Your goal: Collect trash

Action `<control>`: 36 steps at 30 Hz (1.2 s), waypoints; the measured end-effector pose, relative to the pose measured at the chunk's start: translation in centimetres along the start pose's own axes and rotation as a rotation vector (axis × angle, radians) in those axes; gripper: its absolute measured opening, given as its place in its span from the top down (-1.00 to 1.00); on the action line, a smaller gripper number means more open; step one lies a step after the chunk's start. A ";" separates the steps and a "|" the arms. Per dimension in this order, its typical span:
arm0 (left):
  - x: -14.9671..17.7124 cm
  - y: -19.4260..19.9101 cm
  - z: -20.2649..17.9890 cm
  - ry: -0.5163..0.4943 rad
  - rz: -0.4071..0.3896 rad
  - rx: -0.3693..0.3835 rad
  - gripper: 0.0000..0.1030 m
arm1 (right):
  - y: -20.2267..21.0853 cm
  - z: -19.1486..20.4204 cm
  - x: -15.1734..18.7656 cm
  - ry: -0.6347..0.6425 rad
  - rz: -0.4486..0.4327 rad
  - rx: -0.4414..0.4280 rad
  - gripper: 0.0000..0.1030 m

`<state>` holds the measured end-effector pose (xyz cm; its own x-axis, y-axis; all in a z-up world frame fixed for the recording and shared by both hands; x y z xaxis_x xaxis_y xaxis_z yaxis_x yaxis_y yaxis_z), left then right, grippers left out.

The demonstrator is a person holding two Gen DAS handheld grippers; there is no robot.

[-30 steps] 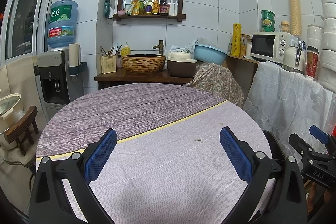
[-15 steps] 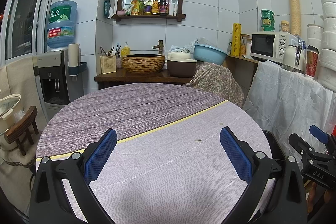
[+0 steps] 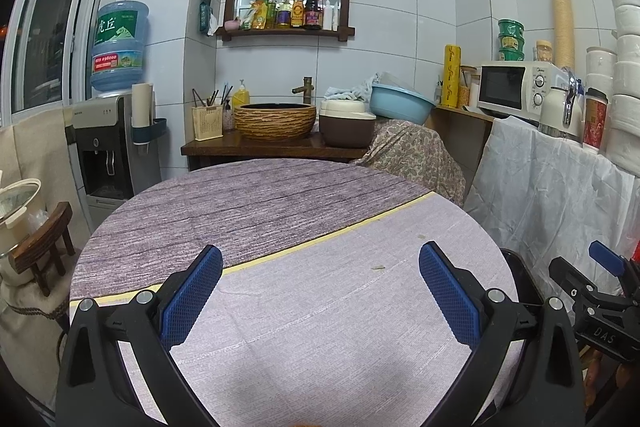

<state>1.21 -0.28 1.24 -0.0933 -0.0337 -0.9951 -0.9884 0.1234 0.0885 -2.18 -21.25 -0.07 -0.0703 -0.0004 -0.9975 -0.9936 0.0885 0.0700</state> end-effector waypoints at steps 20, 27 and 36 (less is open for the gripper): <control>-0.1 0.2 0.1 -0.003 0.002 0.000 -0.90 | 0.0 0.1 0.0 0.001 0.001 0.001 -0.89; -0.1 0.2 0.0 -0.003 0.002 -0.001 -0.89 | 0.0 0.2 0.0 0.001 0.001 0.001 -0.89; -0.2 0.2 0.0 -0.003 0.000 0.002 -0.90 | 0.0 0.3 0.1 0.001 0.002 0.001 -0.89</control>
<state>0.98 -0.22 1.42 -0.0929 -0.0304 -0.9952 -0.9882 0.1254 0.0885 -2.18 -20.95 -0.14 -0.0725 -0.0009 -0.9974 -0.9934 0.0893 0.0721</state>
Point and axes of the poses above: each gripper's, at about its wrist camera, not at the fingertips, and y roughly against the way its jaws point, z to its left, x to its underside, the point moved 1 cm from there along -y, roughly the way its jaws point, and after that the axes turned 15 degrees about -z, right-handed, at the moved point
